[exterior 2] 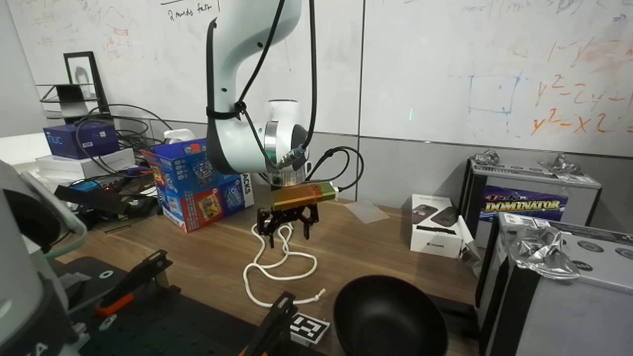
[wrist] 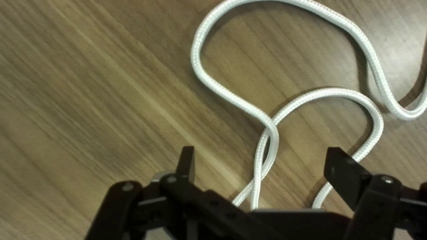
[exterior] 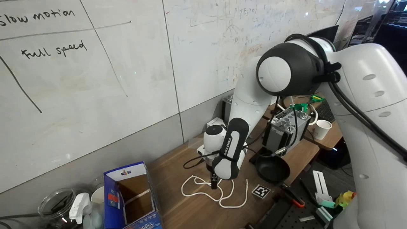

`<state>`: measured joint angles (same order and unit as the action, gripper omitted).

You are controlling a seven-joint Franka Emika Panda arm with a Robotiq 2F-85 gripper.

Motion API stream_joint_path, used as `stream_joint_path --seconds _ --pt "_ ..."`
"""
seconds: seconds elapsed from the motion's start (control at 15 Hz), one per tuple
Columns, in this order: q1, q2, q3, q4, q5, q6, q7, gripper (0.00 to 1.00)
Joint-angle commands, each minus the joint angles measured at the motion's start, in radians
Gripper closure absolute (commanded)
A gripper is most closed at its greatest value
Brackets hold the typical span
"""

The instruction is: Put the two white ropes inside the blue box

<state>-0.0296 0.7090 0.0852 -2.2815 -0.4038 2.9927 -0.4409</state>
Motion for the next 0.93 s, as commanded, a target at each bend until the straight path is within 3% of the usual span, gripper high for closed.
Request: stream_joint_path --seconds 0.0,0.87 --pt "0.013 0.026 -0.007 0.019 0.022 0.028 0.031 0.0" --pt "0.027 0.072 -0.024 0.052 0.026 0.037 0.087 0.0"
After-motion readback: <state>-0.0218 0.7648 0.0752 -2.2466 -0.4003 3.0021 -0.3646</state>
